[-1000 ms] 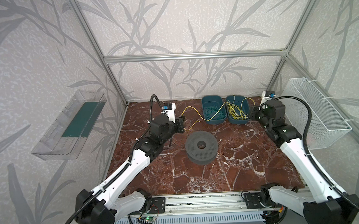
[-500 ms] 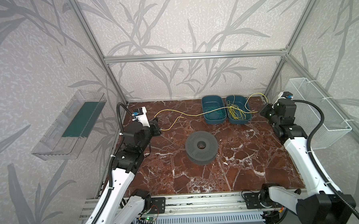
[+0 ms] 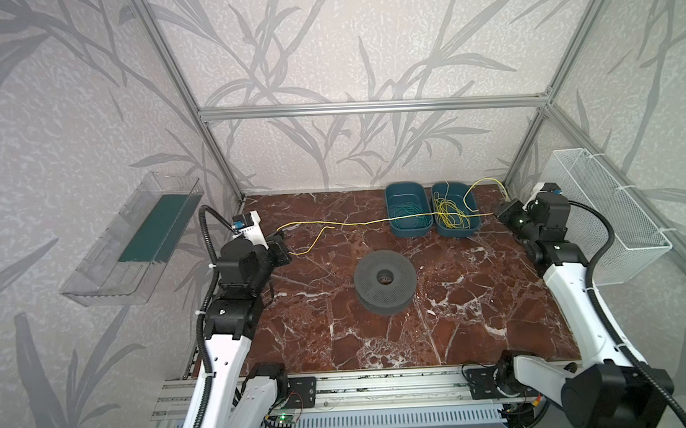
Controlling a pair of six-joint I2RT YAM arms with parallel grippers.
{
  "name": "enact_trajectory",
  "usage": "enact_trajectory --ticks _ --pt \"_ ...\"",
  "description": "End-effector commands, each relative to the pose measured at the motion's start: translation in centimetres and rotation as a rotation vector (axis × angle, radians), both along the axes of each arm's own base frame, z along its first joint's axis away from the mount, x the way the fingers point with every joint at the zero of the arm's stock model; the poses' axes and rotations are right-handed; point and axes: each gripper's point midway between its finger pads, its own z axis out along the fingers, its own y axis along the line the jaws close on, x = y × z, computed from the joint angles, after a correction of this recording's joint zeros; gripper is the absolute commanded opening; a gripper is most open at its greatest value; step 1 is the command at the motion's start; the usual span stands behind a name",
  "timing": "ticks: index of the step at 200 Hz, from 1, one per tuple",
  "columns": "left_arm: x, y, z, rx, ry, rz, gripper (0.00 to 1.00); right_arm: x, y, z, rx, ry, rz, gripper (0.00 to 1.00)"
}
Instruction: Wrap the cables
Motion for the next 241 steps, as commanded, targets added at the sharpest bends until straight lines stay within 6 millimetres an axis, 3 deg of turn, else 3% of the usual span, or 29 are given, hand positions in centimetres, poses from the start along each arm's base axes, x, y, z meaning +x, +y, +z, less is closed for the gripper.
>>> enact_trajectory --ticks 1,26,71,90,104,143,191,213,241 --pt "-0.1 5.1 0.0 -0.005 -0.008 0.244 0.00 -0.1 -5.1 0.1 -0.027 -0.019 -0.197 0.00" --pt "0.8 3.6 -0.2 -0.077 -0.011 0.160 0.00 1.4 -2.8 0.0 0.040 -0.045 -0.067 0.00" --pt "3.7 -3.0 0.6 -0.293 0.012 -0.175 0.00 4.5 5.7 0.3 0.129 -0.068 0.255 0.00" --pt "3.8 -4.8 1.2 -0.297 0.004 -0.247 0.00 5.3 8.2 0.3 0.191 -0.078 0.333 0.06" --pt "3.6 -5.8 1.8 -0.305 -0.006 -0.290 0.00 5.6 9.5 0.3 0.221 -0.082 0.375 0.17" --pt "3.3 -8.3 3.6 -0.352 -0.052 -0.384 0.00 5.9 10.9 1.6 0.245 -0.100 0.440 0.42" --pt "4.3 -8.9 5.9 -0.422 -0.133 -0.394 0.00 4.0 10.7 4.0 0.146 -0.121 0.468 0.74" --pt "4.8 -9.0 6.6 -0.435 -0.165 -0.385 0.00 2.3 10.6 4.9 0.140 -0.140 0.470 0.80" --pt "5.3 -10.0 6.6 -0.450 -0.168 -0.418 0.00 -1.2 13.0 5.9 0.221 -0.164 0.537 0.81"
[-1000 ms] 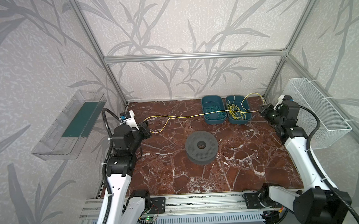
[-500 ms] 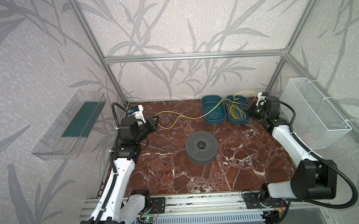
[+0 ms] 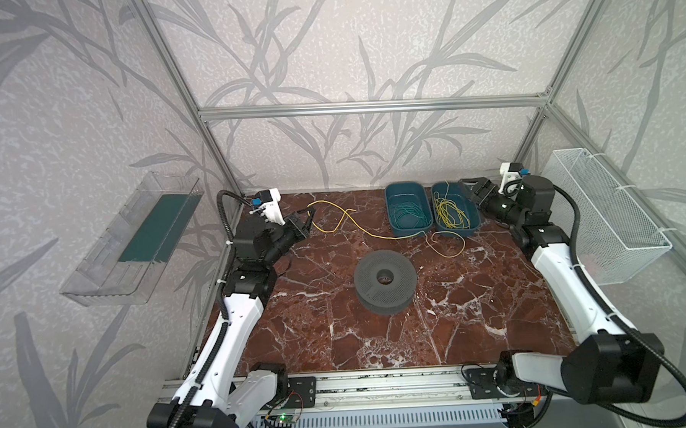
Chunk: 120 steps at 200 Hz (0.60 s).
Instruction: Wrap the cables
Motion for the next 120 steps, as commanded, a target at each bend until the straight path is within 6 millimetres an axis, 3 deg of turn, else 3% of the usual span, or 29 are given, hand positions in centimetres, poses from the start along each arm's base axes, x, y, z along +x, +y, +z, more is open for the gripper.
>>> enact_trajectory --ticks 1,26,58,86,120 --pt "0.1 -0.8 3.7 -0.047 -0.106 -0.020 0.00 -3.4 2.2 1.1 0.049 -0.018 0.075 0.81" --pt "0.0 -1.6 3.8 -0.049 -0.132 -0.034 0.00 -6.6 5.1 -0.4 0.136 -0.007 0.059 0.84" --pt "-0.4 -2.9 3.9 -0.050 -0.171 -0.057 0.00 -9.8 10.6 -2.1 0.225 0.008 0.101 0.90" --pt "-0.9 -3.7 3.4 -0.047 -0.182 -0.063 0.00 -9.5 13.4 -3.9 0.383 0.056 0.105 0.93" --pt "-1.4 -4.1 2.8 -0.045 -0.185 -0.072 0.00 -7.6 15.7 -4.1 0.480 0.087 0.112 0.94"
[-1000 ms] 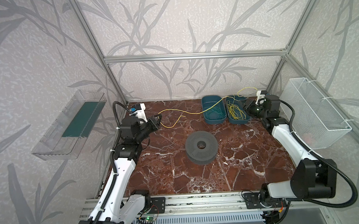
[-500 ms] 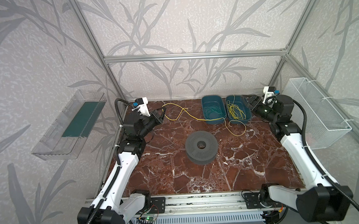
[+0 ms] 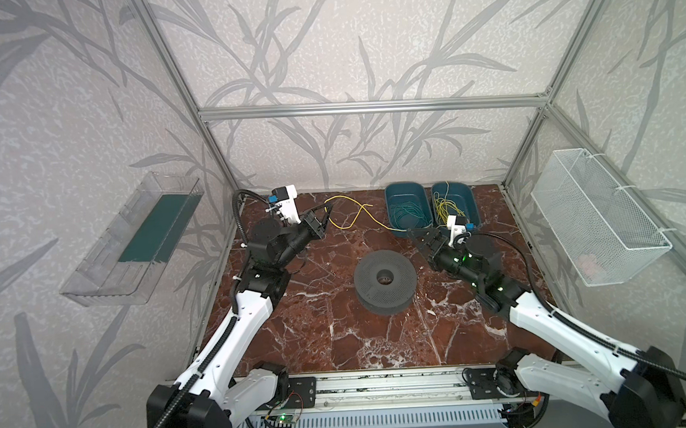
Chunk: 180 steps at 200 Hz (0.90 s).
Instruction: Wrap the cables
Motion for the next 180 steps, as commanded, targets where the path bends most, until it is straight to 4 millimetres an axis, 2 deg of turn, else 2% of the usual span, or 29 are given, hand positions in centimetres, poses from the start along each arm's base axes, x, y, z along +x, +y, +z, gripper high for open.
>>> enact_trajectory --ticks 1,30,49,78,95,126,151,180 --pt "-0.8 0.0 1.3 -0.013 -0.067 0.010 0.00 1.8 0.5 3.9 0.177 -0.057 -0.062 0.94" --pt "-1.0 -0.1 0.9 -0.007 -0.066 0.007 0.00 3.3 1.5 2.2 0.218 0.038 -0.102 0.93" --pt "-1.1 -0.2 1.0 -0.006 -0.069 0.001 0.00 4.1 2.0 1.6 0.267 0.060 -0.116 0.87" --pt "-1.3 -0.2 0.9 -0.005 -0.068 -0.003 0.00 5.1 2.4 1.3 0.258 0.076 -0.135 0.68" --pt "-1.5 -0.3 0.8 0.005 -0.066 -0.010 0.00 5.5 1.8 1.1 0.269 0.066 -0.168 0.43" --pt "-1.9 -0.5 0.6 0.032 -0.062 -0.024 0.00 5.7 0.8 1.9 0.240 0.038 -0.188 0.16" --pt "-2.1 -0.5 0.0 0.066 -0.052 -0.027 0.00 5.8 -0.5 3.0 0.228 0.010 -0.201 0.00" --pt "-2.5 -0.7 -2.4 0.172 0.021 -0.051 0.00 6.0 -2.8 4.5 0.197 -0.013 -0.215 0.00"
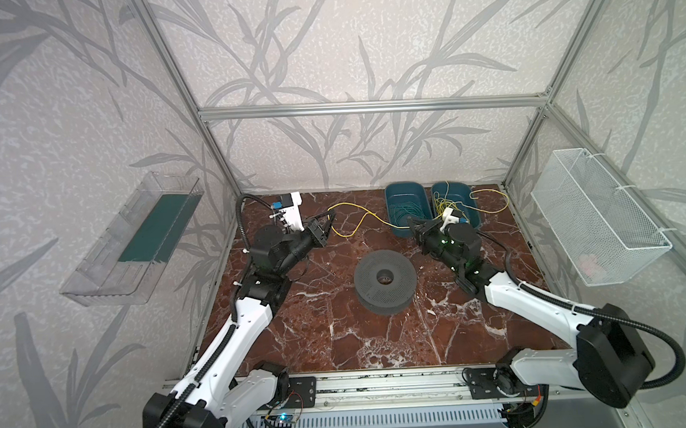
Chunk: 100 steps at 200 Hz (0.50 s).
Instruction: Wrap the cables
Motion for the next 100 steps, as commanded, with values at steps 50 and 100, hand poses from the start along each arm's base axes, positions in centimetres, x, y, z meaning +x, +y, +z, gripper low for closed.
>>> enact_trajectory --ticks 50,100 --pt "-2.3 0.1 -6.0 0.272 0.197 -0.057 0.00 -0.1 -3.5 5.5 -0.099 -0.107 -0.016 0.00" --pt "-4.5 1.0 -9.6 0.492 0.312 -0.085 0.01 3.8 -5.9 8.6 -0.166 -0.175 -0.018 0.00"
